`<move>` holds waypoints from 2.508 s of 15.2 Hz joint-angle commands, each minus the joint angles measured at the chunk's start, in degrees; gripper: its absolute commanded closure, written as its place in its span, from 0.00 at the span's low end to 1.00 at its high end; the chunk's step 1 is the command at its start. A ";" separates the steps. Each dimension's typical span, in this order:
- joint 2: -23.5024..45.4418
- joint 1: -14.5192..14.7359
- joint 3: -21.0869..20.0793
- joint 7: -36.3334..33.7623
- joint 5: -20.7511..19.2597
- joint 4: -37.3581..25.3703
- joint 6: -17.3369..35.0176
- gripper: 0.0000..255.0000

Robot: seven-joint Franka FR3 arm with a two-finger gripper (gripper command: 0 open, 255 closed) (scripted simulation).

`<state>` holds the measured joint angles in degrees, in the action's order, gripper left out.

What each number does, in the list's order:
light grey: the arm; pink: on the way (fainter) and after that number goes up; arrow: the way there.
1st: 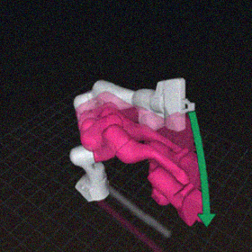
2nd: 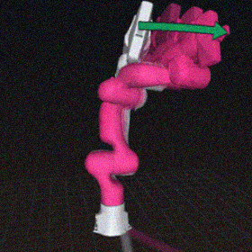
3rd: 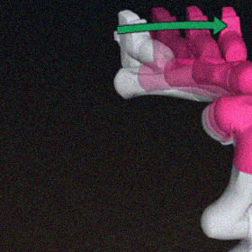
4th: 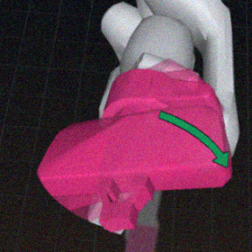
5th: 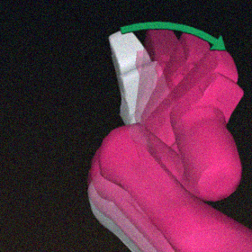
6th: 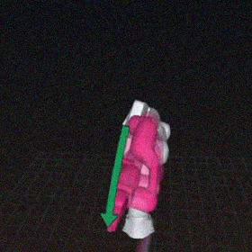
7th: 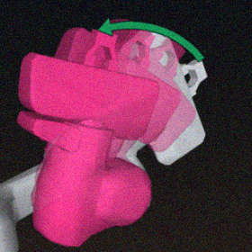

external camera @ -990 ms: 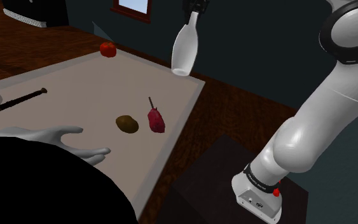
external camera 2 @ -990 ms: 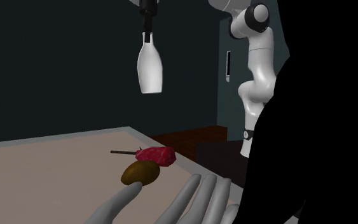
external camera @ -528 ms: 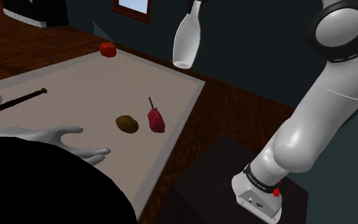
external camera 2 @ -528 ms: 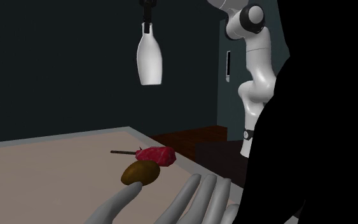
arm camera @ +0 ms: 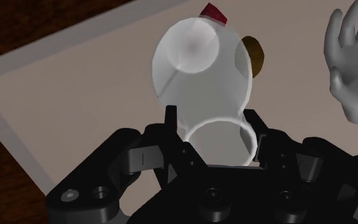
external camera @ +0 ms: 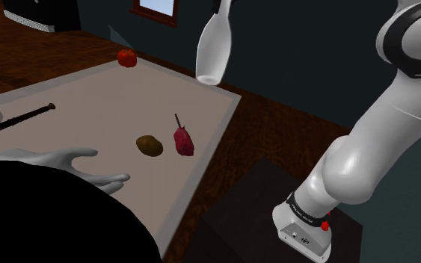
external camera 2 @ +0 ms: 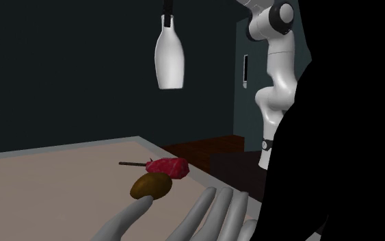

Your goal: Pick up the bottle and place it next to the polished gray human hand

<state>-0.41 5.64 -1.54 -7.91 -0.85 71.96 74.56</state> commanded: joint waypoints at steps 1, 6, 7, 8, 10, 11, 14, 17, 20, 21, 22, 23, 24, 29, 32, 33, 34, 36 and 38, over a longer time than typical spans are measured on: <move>-1.02 1.46 -1.49 -3.00 -0.11 1.19 0.14 1.00; -2.75 4.87 -5.32 -10.23 -0.18 3.13 0.23 1.00; -2.88 5.56 -6.10 -11.69 -0.20 3.25 0.19 1.00; -2.93 6.25 -6.90 -13.17 -0.22 3.28 0.14 1.00; -2.83 7.65 -8.50 -16.15 -0.29 3.10 -0.02 1.00; -2.67 8.36 -9.32 -17.65 -0.34 2.87 -0.12 1.00; -1.73 10.50 -11.84 -22.22 -0.65 1.66 -0.54 1.00; -1.37 11.95 -13.45 -25.26 -0.82 2.05 0.11 1.00; -3.16 11.76 -13.20 -25.01 -0.32 6.75 3.09 1.00; -3.70 11.71 -13.13 -24.93 -0.17 8.22 4.04 1.00; -4.21 11.67 -13.06 -24.86 -0.04 9.65 4.98 1.00; -4.69 11.64 -13.00 -24.79 0.08 11.03 5.90 1.00; -5.15 11.61 -12.94 -24.73 0.20 12.38 6.81 1.00; -7.11 11.53 -12.71 -24.48 0.68 18.65 11.18 1.00; -8.06 11.52 -12.62 -24.37 0.90 22.09 13.70 1.00; -8.35 11.52 -12.59 -24.34 0.97 23.19 14.52 1.00; -8.61 11.52 -12.57 -24.31 1.03 24.27 15.34 1.00; -9.10 11.53 -12.54 -24.26 1.14 26.37 16.97 1.00; -9.52 11.55 -12.51 -24.22 1.24 28.38 18.57 1.00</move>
<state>-9.84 17.17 -14.02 -32.09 0.37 99.51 92.34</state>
